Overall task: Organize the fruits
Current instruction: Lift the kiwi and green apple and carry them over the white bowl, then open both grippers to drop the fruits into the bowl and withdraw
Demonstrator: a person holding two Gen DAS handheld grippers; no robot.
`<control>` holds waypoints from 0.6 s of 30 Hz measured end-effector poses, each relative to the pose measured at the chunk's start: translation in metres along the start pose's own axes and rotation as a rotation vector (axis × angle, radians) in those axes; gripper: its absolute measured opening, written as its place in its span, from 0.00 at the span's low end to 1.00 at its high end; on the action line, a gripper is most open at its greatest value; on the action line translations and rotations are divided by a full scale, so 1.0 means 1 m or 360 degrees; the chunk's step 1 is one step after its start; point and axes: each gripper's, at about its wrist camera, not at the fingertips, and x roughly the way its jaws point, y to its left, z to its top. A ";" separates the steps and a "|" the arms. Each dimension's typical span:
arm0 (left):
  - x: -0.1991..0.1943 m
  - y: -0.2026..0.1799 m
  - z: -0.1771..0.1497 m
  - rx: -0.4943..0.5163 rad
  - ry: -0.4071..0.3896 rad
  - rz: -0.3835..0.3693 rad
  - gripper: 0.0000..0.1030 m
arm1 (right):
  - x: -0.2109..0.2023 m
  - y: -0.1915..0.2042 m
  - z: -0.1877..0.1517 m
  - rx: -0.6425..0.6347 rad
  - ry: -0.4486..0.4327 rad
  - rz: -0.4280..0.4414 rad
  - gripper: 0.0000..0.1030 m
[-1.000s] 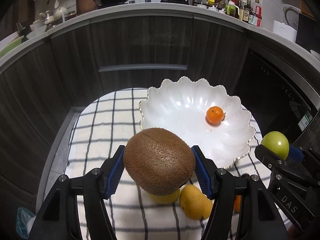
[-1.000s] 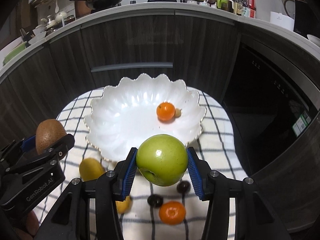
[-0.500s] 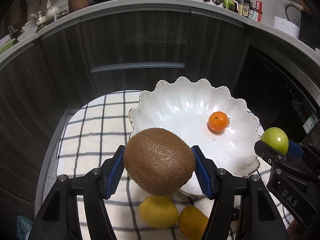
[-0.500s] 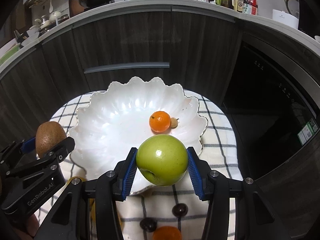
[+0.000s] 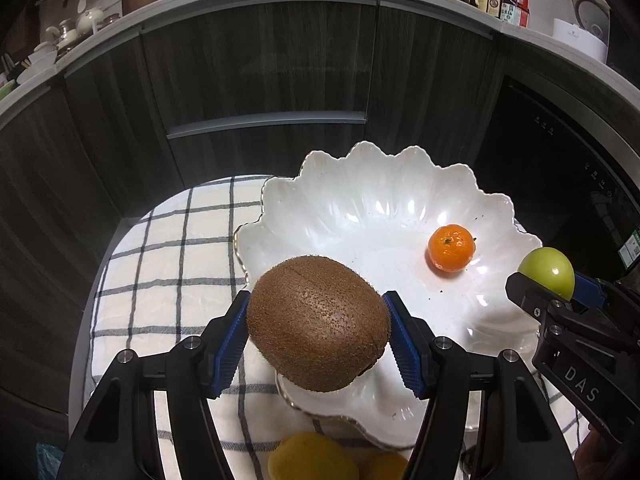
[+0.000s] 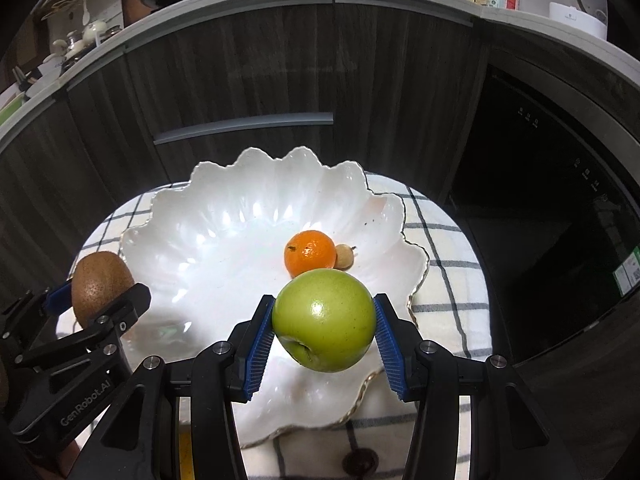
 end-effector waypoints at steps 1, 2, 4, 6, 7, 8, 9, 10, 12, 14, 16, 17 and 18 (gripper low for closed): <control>0.002 0.000 0.001 0.0004 0.0003 -0.0001 0.62 | 0.003 0.000 0.000 0.0001 0.0008 0.0002 0.48; 0.004 -0.001 0.001 0.0006 0.0006 -0.0002 0.62 | 0.004 -0.001 0.000 0.0002 0.0013 0.0005 0.48; 0.007 -0.001 0.001 0.0008 0.0018 -0.0007 0.62 | 0.009 -0.002 0.000 0.0004 0.0026 0.0007 0.48; 0.010 -0.002 0.001 0.0008 0.0024 -0.0009 0.62 | 0.013 -0.003 0.000 0.0011 0.0042 0.0018 0.48; 0.012 -0.002 0.000 0.0012 0.0029 -0.0009 0.62 | 0.015 -0.003 0.000 0.0013 0.0048 0.0021 0.48; 0.013 -0.003 0.000 0.0014 0.0033 -0.0012 0.62 | 0.016 -0.004 -0.001 0.0014 0.0052 0.0025 0.48; 0.014 -0.003 -0.001 0.0018 0.0039 -0.0014 0.62 | 0.016 -0.004 -0.001 0.0015 0.0055 0.0027 0.48; 0.014 -0.003 -0.001 0.0021 0.0043 -0.0015 0.62 | 0.016 -0.004 -0.001 0.0015 0.0056 0.0029 0.48; 0.016 -0.004 -0.002 0.0028 0.0059 -0.0014 0.62 | 0.016 -0.004 -0.001 0.0021 0.0058 0.0027 0.48; 0.018 -0.004 -0.002 0.0028 0.0084 -0.0010 0.62 | 0.014 -0.005 -0.001 0.0029 0.0056 0.0020 0.48; 0.018 -0.005 -0.003 0.0032 0.0096 -0.0008 0.63 | 0.013 -0.005 0.000 0.0029 0.0050 0.0012 0.48; 0.019 -0.005 -0.004 0.0030 0.0103 -0.0010 0.63 | 0.012 -0.004 0.000 0.0020 0.0050 0.0008 0.48; 0.019 -0.004 -0.004 0.0025 0.0107 -0.0012 0.63 | 0.011 -0.004 0.000 0.0013 0.0043 0.0002 0.49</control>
